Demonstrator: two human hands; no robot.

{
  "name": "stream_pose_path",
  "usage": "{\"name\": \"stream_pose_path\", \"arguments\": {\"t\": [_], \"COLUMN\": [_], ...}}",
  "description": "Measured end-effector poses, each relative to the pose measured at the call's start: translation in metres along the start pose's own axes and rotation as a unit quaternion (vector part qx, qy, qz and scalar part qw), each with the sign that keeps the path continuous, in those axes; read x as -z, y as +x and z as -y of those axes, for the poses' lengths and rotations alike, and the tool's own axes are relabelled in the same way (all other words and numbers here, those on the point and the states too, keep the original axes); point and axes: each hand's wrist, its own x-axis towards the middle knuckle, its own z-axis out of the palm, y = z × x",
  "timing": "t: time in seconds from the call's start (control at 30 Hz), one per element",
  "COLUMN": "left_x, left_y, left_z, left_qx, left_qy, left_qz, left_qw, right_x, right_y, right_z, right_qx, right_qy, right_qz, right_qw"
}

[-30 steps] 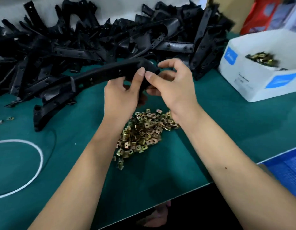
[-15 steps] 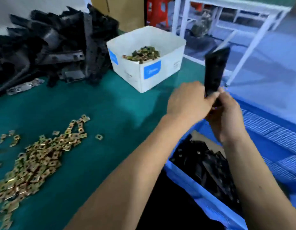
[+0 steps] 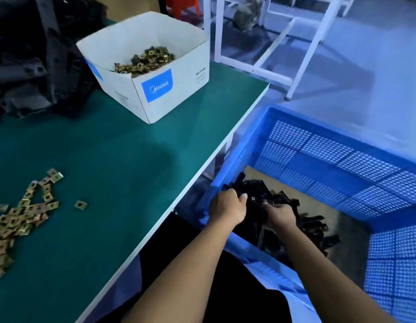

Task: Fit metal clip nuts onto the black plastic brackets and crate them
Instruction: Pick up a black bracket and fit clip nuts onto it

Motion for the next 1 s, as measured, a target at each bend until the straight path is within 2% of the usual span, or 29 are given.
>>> {"name": "stream_pose_path", "arguments": {"t": [0.07, 0.1, 0.23, 0.33, 0.43, 0.53, 0.6, 0.63, 0.7, 0.8, 0.87, 1.0], "left_x": [0.010, 0.016, 0.052, 0.092, 0.141, 0.193, 0.224, 0.240, 0.263, 0.290, 0.298, 0.304], "left_y": [0.002, 0.002, -0.010, -0.030, -0.053, -0.076, -0.090, -0.098, -0.114, -0.152, -0.181, -0.254], "left_z": [-0.004, -0.008, -0.043, -0.075, -0.092, -0.076, -0.047, -0.023, 0.022, 0.115, 0.174, 0.286], "left_qx": [-0.013, -0.022, -0.100, -0.197, -0.277, -0.300, -0.289, -0.271, -0.224, -0.090, 0.003, 0.172], "left_qy": [0.000, 0.000, 0.030, 0.037, -0.035, -0.176, -0.227, -0.246, -0.272, -0.226, -0.189, -0.103], "left_qz": [-0.012, -0.019, -0.073, -0.157, -0.273, -0.369, -0.453, -0.489, -0.537, -0.628, -0.663, -0.715], "left_qw": [1.000, 1.000, 0.992, 0.967, 0.921, 0.862, 0.812, 0.792, 0.767, 0.739, 0.725, 0.670], "right_x": [0.001, 0.001, 0.002, 0.015, 0.029, 0.023, 0.001, -0.019, -0.055, -0.129, -0.170, -0.248], "right_y": [-0.003, -0.007, -0.029, -0.059, -0.112, -0.175, -0.213, -0.234, -0.268, -0.328, -0.367, -0.452], "right_z": [0.008, 0.015, 0.060, 0.105, 0.153, 0.193, 0.213, 0.221, 0.232, 0.232, 0.223, 0.197], "right_qx": [0.043, 0.067, 0.140, 0.245, 0.376, 0.517, 0.592, 0.628, 0.680, 0.714, 0.737, 0.762], "right_qy": [-0.142, -0.163, -0.133, -0.097, -0.049, -0.022, -0.026, -0.035, -0.072, -0.152, -0.191, -0.297], "right_qz": [-0.066, -0.089, -0.129, -0.183, -0.229, -0.260, -0.208, -0.157, -0.060, 0.098, 0.168, 0.290], "right_qw": [0.987, 0.980, 0.973, 0.947, 0.896, 0.815, 0.778, 0.762, 0.727, 0.676, 0.627, 0.497]}}
